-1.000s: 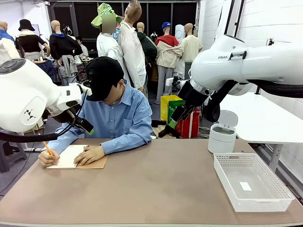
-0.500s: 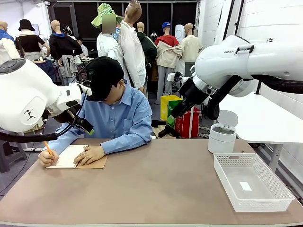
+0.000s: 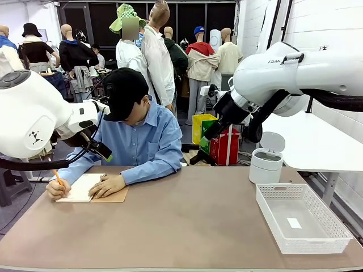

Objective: Sort the paper based on its condition.
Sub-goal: If a person hands you a paper, place it in the Organizing basket , and if it's crumpled, put it in the Trash can.

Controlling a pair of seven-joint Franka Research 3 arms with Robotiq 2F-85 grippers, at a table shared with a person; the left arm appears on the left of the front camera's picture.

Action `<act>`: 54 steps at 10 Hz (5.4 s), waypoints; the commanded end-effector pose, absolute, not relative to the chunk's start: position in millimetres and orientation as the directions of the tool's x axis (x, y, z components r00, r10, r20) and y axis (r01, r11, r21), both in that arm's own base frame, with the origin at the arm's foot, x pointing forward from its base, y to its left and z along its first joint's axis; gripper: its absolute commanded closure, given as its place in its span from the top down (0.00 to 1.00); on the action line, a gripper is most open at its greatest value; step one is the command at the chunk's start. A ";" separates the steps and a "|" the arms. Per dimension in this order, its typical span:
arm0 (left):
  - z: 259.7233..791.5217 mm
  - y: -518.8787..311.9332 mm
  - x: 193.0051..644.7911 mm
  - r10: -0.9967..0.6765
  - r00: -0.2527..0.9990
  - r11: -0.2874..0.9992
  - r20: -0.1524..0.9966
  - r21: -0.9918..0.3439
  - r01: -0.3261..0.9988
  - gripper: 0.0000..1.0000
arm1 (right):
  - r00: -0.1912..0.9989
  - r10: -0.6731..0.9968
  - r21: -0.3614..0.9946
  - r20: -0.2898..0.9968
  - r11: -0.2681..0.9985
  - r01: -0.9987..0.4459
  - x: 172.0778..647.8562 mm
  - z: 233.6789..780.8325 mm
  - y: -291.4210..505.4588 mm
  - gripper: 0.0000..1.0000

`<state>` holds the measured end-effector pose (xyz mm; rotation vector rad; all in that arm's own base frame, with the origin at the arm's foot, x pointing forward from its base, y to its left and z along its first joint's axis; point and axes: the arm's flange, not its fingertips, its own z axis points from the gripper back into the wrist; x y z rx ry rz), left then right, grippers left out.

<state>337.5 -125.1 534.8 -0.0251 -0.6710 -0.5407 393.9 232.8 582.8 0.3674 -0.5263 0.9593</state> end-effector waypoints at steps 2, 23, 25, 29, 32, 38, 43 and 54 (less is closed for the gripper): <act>534.5 -124.5 337.3 -0.469 0.654 0.862 0.593 0.147 0.485 1.00 | 0.469 0.674 0.071 0.570 0.528 -0.846 393.5 581.7 232.6 1.00; 534.5 -124.5 337.3 -0.469 0.654 0.862 0.593 0.147 0.485 1.00 | 0.469 0.674 0.071 0.570 0.528 -0.846 393.5 581.7 232.6 1.00; 534.5 -124.5 337.3 -0.469 0.654 0.862 0.593 0.147 0.485 1.00 | 0.469 0.674 0.071 0.570 0.528 -0.846 393.5 581.7 232.6 1.00; 534.5 -124.5 337.3 -0.469 0.654 0.862 0.593 0.147 0.485 1.00 | 0.469 0.674 0.071 0.570 0.528 -0.846 393.5 581.7 232.6 1.00; 534.5 -124.5 337.3 -0.469 0.654 0.862 0.593 0.147 0.485 1.00 | 0.469 0.674 0.071 0.570 0.528 -0.846 393.5 581.7 232.6 1.00; 534.5 -124.5 337.3 -0.469 0.654 0.862 0.593 0.147 0.485 1.00 | 0.469 0.674 0.071 0.570 0.528 -0.846 393.5 581.7 232.6 1.00; 534.5 -124.5 337.3 -0.469 0.654 0.862 0.593 0.147 0.485 1.00 | 0.469 0.674 0.071 0.570 0.528 -0.846 393.5 581.7 232.6 1.00; 534.5 -124.5 337.3 -0.469 0.654 0.862 0.593 0.147 0.485 1.00 | 0.469 0.674 0.071 0.570 0.528 -0.846 393.5 581.7 232.6 1.00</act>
